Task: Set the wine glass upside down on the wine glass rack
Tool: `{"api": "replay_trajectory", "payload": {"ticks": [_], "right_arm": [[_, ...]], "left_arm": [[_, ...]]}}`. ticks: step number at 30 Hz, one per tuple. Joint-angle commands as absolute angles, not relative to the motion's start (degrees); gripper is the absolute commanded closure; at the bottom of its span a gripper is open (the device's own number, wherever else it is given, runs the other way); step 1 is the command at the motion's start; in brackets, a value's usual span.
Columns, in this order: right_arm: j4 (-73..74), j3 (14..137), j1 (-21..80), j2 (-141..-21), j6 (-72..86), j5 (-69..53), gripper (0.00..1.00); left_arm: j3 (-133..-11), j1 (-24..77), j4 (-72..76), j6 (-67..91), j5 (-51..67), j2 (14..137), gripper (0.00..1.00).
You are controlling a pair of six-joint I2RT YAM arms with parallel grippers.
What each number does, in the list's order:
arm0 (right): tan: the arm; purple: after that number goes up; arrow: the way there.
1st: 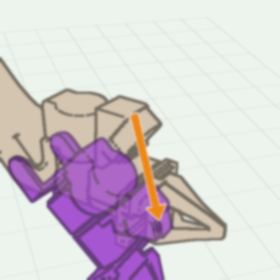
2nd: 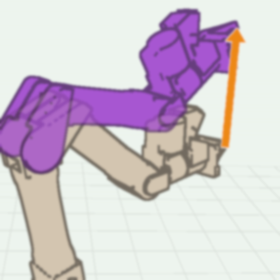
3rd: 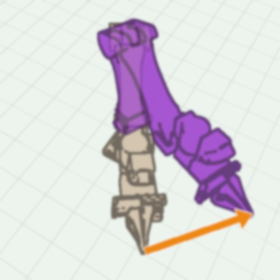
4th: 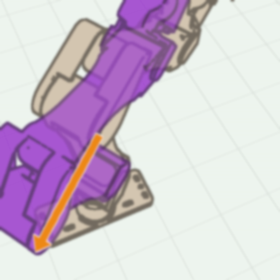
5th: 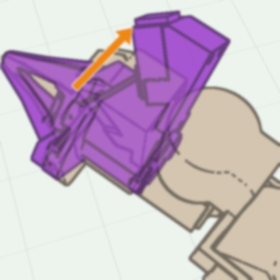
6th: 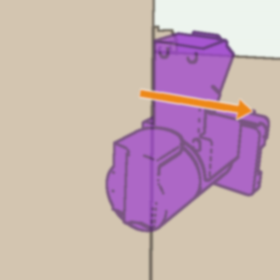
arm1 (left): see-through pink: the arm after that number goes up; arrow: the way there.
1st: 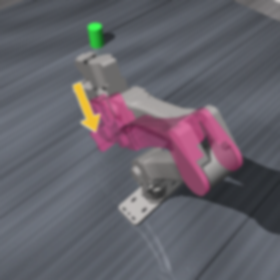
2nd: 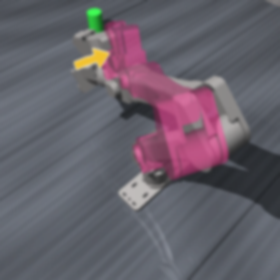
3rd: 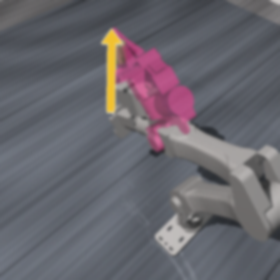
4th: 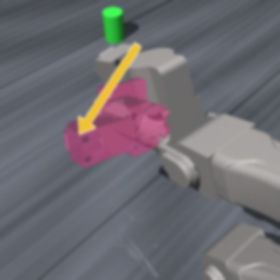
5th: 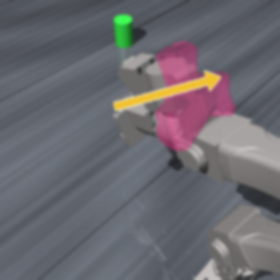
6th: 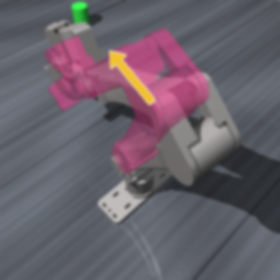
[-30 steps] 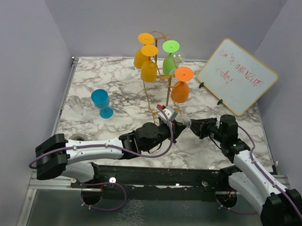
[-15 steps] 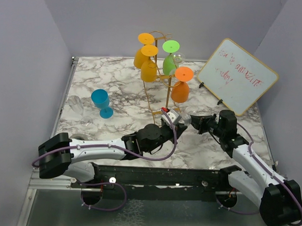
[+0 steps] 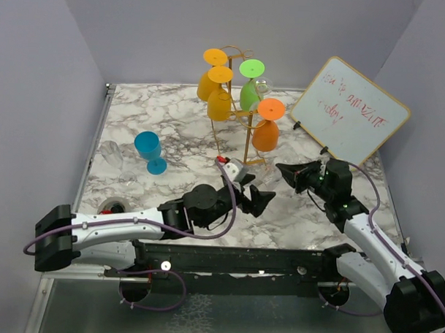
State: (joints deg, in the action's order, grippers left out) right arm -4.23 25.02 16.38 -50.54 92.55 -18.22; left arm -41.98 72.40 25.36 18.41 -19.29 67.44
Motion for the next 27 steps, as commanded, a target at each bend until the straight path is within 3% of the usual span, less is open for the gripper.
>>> {"api": "replay_trajectory", "payload": {"ticks": [1,9,18,27], "right_arm": [[-6.56,26.8,16.61,-49.59,78.87,-11.54,0.99],[-6.76,33.96,16.53,-49.68,54.62,-0.5,0.99],[-10.63,45.63,16.44,-53.29,32.09,12.01,1.0],[-13.14,62.67,15.36,-69.43,18.49,15.37,1.0]], "left_arm": [[-40.22,72.39,20.37,18.34,-25.73,60.11,0.15],[-47.92,72.03,4.51,15.3,-36.78,53.79,0.02],[-59.43,68.44,-17.33,23.8,-49.13,55.34,0.01],[-61.28,50.94,-21.27,25.6,-36.78,56.72,0.01]]}}
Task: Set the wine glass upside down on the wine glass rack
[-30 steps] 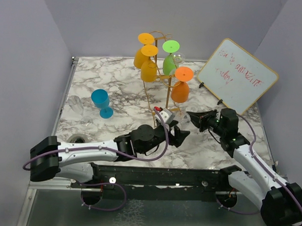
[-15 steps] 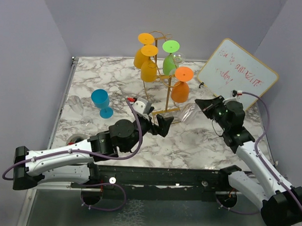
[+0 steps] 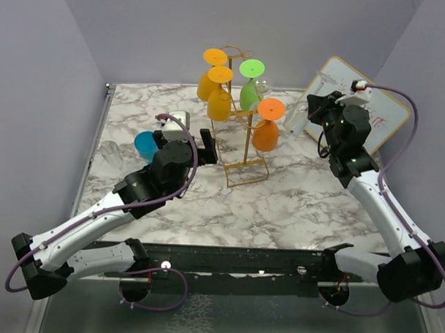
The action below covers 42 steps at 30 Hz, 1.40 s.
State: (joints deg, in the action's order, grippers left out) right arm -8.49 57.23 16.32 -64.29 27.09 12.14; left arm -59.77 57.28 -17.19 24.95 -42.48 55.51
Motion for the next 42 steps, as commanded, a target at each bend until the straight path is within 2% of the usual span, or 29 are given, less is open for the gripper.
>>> {"api": "replay_trajectory", "payload": {"ticks": [1,8,11,16,24,32,42], "right_arm": [[-13.94,64.11,15.04,-71.17,17.32,14.56,1.0],[-17.32,75.22,10.79,-83.54,12.94,4.82,0.99],[-20.14,79.43,9.0,-89.2,10.04,-4.99,1.0],[-24.3,86.95,8.27,-98.85,2.91,-23.43,1.0],[-27.12,99.54,8.17,-112.36,-3.25,-43.44,0.99],[-39.46,101.81,8.17,-119.24,3.24,-52.42,1.0],[-47.05,107.21,8.26,-124.34,10.36,-54.65,0.99]], "left_arm": [[-61.56,49.61,-21.23,24.92,-35.59,57.02,0.01],[-63.46,41.61,-21.84,23.64,-28.27,58.28,0.01],[-63.46,38.36,-21.58,23.6,-24.4,58.48,0.01],[-65.3,35.63,-21.28,18.01,-11.67,60.48,0.01],[-67.06,33.06,-22.85,17.39,-11.33,63.92,0.01],[-67.21,31.17,-24.34,17.22,-11.0,66.16,0.01],[-66.47,29.85,-24.35,17.88,-10.91,68.23,0.01]]}}
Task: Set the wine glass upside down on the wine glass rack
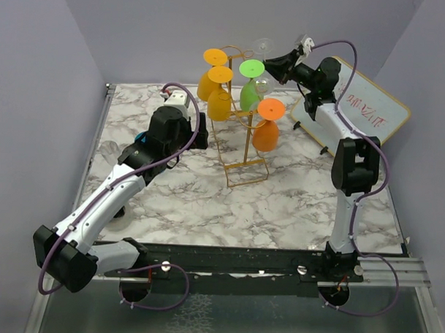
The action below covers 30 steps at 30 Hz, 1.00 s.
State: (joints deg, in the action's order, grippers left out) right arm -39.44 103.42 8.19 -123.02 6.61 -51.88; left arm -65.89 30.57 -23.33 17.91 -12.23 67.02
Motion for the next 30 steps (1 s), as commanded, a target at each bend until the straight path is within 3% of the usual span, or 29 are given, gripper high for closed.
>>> {"api": "replay_trajectory", "payload": {"ticks": [1,9,17,30], "right_arm": [[-46.98,107.82,8.35,-124.81,10.45,-54.92,0.99],[-40.8,114.73,8.91,-128.29,5.55,-55.89,1.0],[-25.07,123.26,9.4,-131.87,-6.75,-58.2,0.99],[-21.54,123.96,9.99,-132.43,-13.05,-60.35,0.99]], "left_arm": [[-66.45,29.8,-24.35,17.85,-10.71,68.36,0.01],[-65.22,29.45,-24.35,17.78,-10.68,68.48,0.01],[-64.48,29.09,-24.26,17.49,-11.49,68.69,0.01],[-63.39,28.92,-23.55,17.5,-12.3,67.79,0.01]]}}
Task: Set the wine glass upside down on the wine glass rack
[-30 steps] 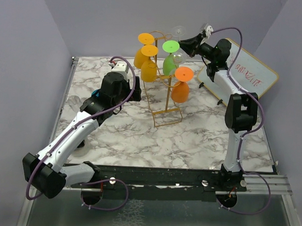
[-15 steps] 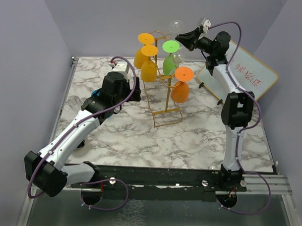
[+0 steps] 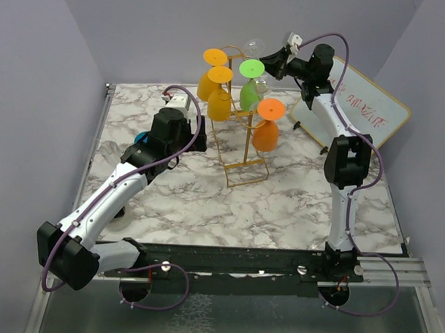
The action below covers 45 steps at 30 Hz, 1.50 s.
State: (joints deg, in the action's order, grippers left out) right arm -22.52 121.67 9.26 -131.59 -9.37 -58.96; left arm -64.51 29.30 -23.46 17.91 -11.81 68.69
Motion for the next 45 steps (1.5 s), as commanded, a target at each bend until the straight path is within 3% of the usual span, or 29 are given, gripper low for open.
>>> {"api": "replay_trajectory", "payload": {"ticks": [1,32,45], "right_arm": [[-21.62,123.79,10.15,-132.48,-13.19,-60.42,0.99],[-24.17,124.62,12.12,-132.39,-14.19,-61.4,1.0],[-13.95,122.39,12.73,-132.22,-24.17,-60.02,1.0]], "left_arm": [[-63.37,28.92,-23.55,17.57,-12.35,67.7,0.01],[-62.24,28.75,-22.81,17.49,-12.13,66.88,0.01],[-61.61,28.74,-22.76,17.31,-12.39,67.16,0.01]]}}
